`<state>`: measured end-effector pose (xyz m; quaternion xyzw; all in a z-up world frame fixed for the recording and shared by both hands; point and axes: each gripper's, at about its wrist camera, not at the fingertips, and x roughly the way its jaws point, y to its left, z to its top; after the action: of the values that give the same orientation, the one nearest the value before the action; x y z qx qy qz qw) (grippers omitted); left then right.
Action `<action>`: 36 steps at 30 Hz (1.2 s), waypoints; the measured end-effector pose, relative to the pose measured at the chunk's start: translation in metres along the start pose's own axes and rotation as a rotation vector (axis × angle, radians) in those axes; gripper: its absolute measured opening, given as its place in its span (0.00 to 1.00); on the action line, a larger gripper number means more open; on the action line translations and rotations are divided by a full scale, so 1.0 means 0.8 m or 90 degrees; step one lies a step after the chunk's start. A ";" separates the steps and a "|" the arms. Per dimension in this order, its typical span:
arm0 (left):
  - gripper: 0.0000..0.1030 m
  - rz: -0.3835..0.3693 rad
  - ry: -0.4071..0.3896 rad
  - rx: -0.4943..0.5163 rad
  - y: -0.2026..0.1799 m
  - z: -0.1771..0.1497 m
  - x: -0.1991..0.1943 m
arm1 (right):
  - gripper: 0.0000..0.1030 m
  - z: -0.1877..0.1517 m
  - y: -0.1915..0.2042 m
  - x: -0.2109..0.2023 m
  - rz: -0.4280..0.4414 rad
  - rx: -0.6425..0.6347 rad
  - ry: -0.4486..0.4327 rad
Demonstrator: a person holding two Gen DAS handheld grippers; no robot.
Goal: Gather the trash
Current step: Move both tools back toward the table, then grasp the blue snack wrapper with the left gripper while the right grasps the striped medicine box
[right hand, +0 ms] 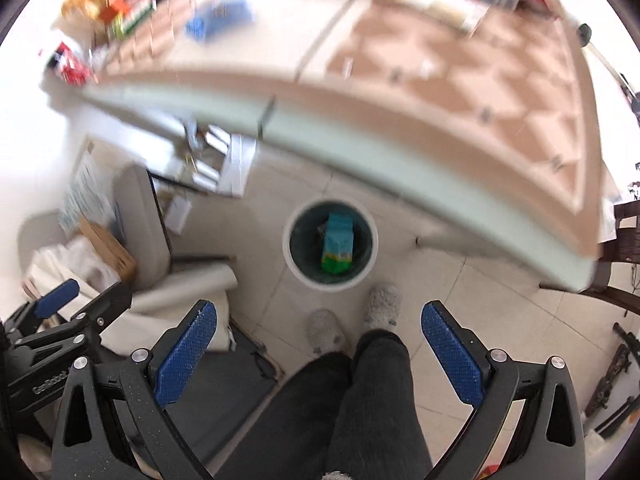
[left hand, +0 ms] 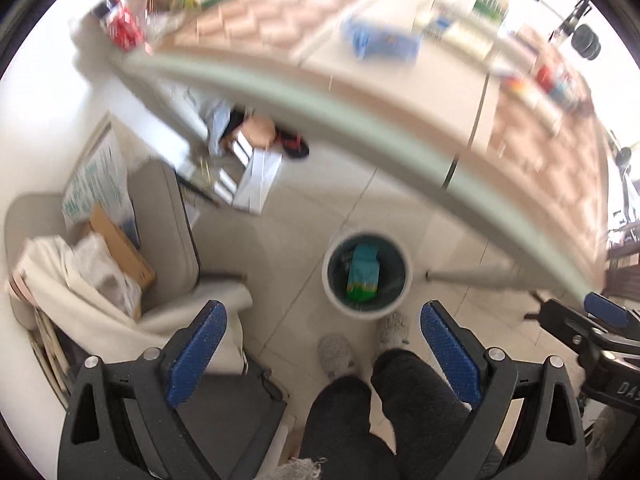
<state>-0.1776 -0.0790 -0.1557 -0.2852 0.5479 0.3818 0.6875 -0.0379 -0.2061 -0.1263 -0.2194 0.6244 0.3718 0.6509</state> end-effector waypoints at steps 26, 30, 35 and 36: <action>0.97 0.035 0.085 -0.207 -0.037 0.318 0.128 | 1.00 0.399 -0.091 0.133 -0.141 -0.198 0.164; 0.55 0.028 0.103 -0.190 -0.041 0.330 0.150 | 0.99 0.410 -0.088 0.145 -0.142 -0.215 0.174; 0.29 0.027 0.093 -0.150 -0.053 0.332 0.147 | 0.91 0.415 -0.088 0.139 -0.137 -0.221 0.160; 0.25 0.028 0.090 -0.141 -0.055 0.330 0.145 | 0.89 0.414 -0.087 0.138 -0.138 -0.222 0.158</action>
<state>0.0133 0.1356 -0.2070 -0.3734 0.5556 0.4342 0.6027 0.2237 0.0216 -0.2052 -0.4383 0.5985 0.3726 0.5575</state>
